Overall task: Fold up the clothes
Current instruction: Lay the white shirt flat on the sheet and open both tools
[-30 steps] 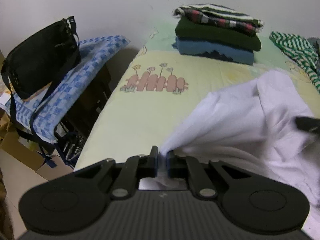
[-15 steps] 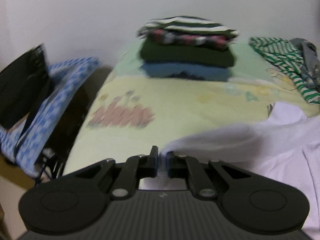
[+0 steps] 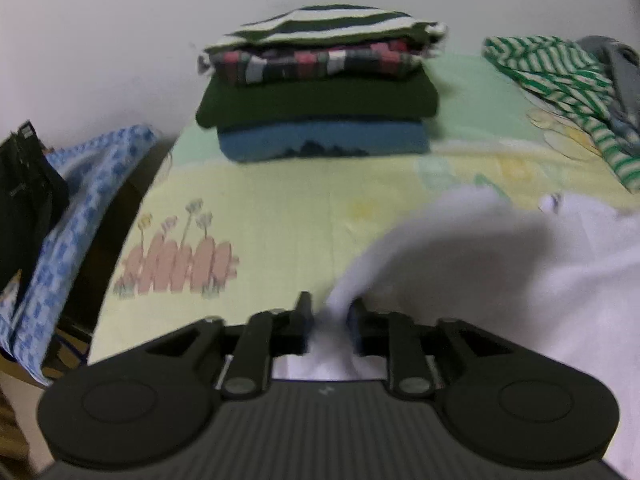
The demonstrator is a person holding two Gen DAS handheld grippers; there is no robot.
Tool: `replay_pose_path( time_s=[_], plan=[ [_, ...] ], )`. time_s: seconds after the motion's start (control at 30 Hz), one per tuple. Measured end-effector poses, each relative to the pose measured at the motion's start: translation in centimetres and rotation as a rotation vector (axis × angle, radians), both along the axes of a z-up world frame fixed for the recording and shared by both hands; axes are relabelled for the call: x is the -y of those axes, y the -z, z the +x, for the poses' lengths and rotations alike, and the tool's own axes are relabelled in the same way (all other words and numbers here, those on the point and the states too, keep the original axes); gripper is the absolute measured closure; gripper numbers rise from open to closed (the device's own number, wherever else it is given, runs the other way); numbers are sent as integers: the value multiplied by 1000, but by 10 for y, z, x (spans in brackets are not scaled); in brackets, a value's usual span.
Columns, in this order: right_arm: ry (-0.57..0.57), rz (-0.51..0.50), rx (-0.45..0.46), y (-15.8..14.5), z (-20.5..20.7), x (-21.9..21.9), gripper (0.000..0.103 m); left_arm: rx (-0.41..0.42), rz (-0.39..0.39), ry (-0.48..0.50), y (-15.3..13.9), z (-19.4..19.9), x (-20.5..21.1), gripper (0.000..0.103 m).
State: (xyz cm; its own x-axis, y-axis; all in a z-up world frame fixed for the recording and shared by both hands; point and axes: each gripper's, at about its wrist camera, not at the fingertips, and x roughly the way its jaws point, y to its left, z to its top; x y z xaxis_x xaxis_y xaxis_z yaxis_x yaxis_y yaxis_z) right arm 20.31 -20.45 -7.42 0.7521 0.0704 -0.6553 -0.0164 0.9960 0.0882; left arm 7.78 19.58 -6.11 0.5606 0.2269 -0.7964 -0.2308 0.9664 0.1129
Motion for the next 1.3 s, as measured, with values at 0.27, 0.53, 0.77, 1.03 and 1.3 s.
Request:
replay_pose_path(
  time_s=[0.27, 0.53, 0.77, 1.03, 1.3],
  plan=[
    [-188, 131, -135, -23, -100, 24, 52, -39, -29, 106, -12, -93, 17, 51],
    [-351, 179, -339, -17, -213, -5, 52, -84, -304, 287, -5, -148, 90, 37],
    [-394, 146, -352, -27, -279, -22, 45, -175, -400, 464, 17, -142, 144, 30],
    [-447, -57, -249, -15, -342, -48, 43, -175, -445, 450, 26, -119, 161, 35],
    [-450, 306, -268, -24, -322, -13, 88, -134, -366, 419, 10, -109, 163, 97]
  ],
)
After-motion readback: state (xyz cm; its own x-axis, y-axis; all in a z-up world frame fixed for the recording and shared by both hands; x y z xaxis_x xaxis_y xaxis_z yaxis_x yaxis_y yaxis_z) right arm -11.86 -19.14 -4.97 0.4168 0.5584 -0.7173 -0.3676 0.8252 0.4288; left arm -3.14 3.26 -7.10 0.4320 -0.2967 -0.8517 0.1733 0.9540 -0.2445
